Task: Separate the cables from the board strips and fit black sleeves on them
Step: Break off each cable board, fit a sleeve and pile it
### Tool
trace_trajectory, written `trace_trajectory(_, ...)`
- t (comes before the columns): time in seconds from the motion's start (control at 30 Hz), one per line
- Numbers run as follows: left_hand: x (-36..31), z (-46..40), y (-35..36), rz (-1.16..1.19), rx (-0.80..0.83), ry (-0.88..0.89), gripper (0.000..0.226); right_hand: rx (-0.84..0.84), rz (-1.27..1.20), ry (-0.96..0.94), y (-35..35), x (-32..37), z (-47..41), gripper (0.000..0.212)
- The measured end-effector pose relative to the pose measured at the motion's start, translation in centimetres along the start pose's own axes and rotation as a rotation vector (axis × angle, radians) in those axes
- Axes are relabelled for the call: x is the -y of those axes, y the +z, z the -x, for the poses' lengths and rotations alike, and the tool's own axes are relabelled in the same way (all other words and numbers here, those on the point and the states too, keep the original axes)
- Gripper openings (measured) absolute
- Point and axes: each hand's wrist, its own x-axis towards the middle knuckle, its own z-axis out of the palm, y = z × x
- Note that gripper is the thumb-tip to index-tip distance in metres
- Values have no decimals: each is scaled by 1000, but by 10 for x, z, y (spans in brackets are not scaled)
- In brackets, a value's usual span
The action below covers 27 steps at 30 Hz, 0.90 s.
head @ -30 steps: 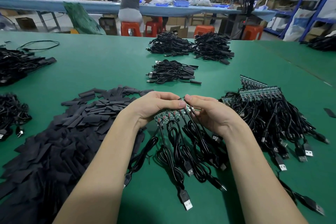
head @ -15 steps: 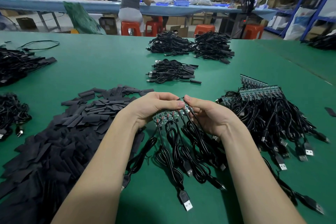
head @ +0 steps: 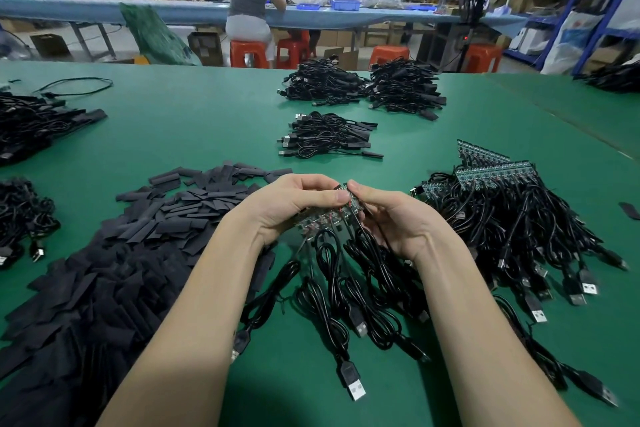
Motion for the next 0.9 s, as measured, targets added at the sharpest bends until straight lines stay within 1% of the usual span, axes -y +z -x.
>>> trace_trajectory(0.07, 0, 0, -1, 5, 32, 22, 8, 24, 1, 11, 0, -1, 1, 18)
trace_trajectory(0.13, 0, 0, -3, -49, 40, 25, 13, 11, 9, -5, -3, 1, 3, 24)
trace_trajectory(0.23, 3, -1, -6, -233, -85, -15, 24, -68, 93, -80, -13, 15, 11, 33)
trace_trajectory(0.3, 4, -2, -6, -414, -150, -48, 28, -134, 190, -153, -18, 25, 17, 36)
trace_trajectory(0.37, 3, -3, -3, -665, -193, -40, 30, -181, 232, -247, -20, 33, 21, 33)
trace_trajectory(0.43, -2, -4, 4, -896, -281, 19, 35, -217, 246, -330, -16, 38, 22, 25)
trace_trajectory(0.47, -6, -4, 9, -927, -318, 71, 36, -239, 249, -361, -14, 39, 22, 20)
trace_trajectory(0.5, -10, -4, 17, -871, -328, 125, 36, -266, 253, -383, -11, 40, 21, 18)
trace_trajectory(0.53, -14, -4, 25, -725, -304, 167, 33, -299, 259, -401, -8, 41, 21, 18)
trace_trajectory(0.6, -17, -2, 49, -308, -195, 196, 24, -366, 258, -436, -3, 41, 20, 18)
trace_trajectory(0.63, -15, -1, 61, -133, -166, 203, 20, -391, 242, -454, -1, 41, 20, 17)
trace_trajectory(0.7, -6, -2, 80, 100, -184, 237, 21, -430, 221, -478, 1, 40, 19, 14)
trace_trajectory(0.77, 6, -4, 88, 206, -246, 270, 22, -440, 278, -467, 2, 39, 19, 14)
trace_trajectory(0.83, 15, -4, 90, 260, -281, 283, 18, -414, 378, -439, 2, 38, 18, 17)
trace_trajectory(0.9, 20, -3, 89, 288, -311, 279, 10, -415, 469, -451, 3, 39, 19, 19)
